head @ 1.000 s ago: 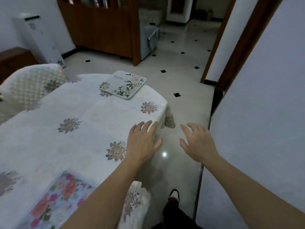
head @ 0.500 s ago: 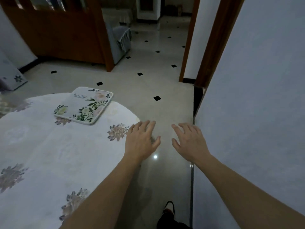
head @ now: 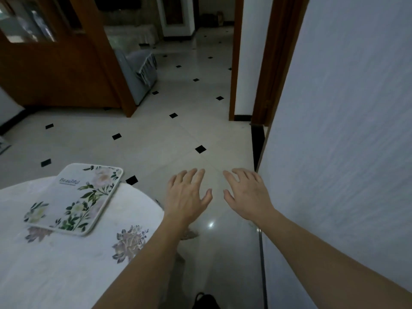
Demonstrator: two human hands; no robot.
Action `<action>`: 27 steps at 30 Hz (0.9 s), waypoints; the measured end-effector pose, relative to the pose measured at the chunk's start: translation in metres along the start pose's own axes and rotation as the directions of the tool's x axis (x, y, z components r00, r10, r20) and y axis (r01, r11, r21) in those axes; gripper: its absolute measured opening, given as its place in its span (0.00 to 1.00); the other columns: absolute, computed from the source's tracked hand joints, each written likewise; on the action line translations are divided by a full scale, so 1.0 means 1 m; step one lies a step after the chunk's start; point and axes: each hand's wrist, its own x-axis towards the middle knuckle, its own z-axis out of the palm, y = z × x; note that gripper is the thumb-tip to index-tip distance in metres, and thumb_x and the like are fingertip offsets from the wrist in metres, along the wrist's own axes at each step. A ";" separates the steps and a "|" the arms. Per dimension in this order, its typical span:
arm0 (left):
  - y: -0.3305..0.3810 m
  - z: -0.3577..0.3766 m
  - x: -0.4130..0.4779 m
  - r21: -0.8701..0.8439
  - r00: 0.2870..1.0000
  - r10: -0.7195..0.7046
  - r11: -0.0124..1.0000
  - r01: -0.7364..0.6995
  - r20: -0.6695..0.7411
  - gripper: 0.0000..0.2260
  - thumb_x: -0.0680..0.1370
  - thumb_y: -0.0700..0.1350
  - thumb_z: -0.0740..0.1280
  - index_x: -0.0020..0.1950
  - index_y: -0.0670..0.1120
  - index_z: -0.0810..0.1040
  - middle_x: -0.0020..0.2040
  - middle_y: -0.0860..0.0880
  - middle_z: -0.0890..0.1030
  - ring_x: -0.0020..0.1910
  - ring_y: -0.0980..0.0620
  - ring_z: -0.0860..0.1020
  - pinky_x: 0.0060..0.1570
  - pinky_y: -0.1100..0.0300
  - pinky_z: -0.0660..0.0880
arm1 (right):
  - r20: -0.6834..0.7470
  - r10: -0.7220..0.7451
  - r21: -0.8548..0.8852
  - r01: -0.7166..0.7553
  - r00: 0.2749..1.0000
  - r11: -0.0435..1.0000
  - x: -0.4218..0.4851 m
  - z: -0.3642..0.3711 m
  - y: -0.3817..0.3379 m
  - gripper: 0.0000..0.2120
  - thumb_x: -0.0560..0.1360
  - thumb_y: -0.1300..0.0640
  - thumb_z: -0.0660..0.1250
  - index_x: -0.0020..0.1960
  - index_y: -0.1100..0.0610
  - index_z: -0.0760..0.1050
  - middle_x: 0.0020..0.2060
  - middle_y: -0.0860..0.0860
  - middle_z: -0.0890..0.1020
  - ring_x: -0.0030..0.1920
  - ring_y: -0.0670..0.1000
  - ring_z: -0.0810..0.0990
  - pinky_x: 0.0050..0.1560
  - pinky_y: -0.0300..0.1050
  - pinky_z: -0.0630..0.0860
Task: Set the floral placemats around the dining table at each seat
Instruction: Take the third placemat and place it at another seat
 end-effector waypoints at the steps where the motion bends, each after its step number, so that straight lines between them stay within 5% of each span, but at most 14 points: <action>1: 0.000 0.002 0.012 0.001 1.000 0.001 1.000 -0.001 0.010 0.29 0.78 0.64 0.55 0.76 0.51 0.66 0.73 0.49 0.73 0.71 0.46 0.70 0.71 0.48 0.65 | 0.005 0.008 0.004 -0.008 1.000 1.000 0.009 0.002 0.005 0.26 0.75 0.44 0.56 0.68 0.55 0.75 0.60 0.57 0.80 0.61 0.59 0.78 0.62 0.60 0.74; 16: -0.079 0.072 0.245 0.014 0.999 -0.046 0.999 0.046 0.025 0.29 0.76 0.63 0.57 0.71 0.50 0.72 0.67 0.48 0.78 0.66 0.44 0.75 0.66 0.47 0.71 | 0.048 -0.013 -0.067 0.016 0.999 0.998 0.252 0.066 0.066 0.25 0.75 0.44 0.59 0.68 0.54 0.75 0.60 0.56 0.80 0.61 0.57 0.78 0.61 0.58 0.75; 27: -0.175 0.084 0.372 0.031 0.985 -0.174 0.984 0.174 0.011 0.28 0.76 0.63 0.56 0.70 0.49 0.73 0.66 0.48 0.79 0.63 0.45 0.77 0.64 0.48 0.72 | 0.043 -0.100 -0.021 0.101 0.994 0.995 0.438 0.107 0.038 0.26 0.75 0.44 0.57 0.67 0.55 0.75 0.60 0.57 0.81 0.61 0.58 0.79 0.63 0.59 0.74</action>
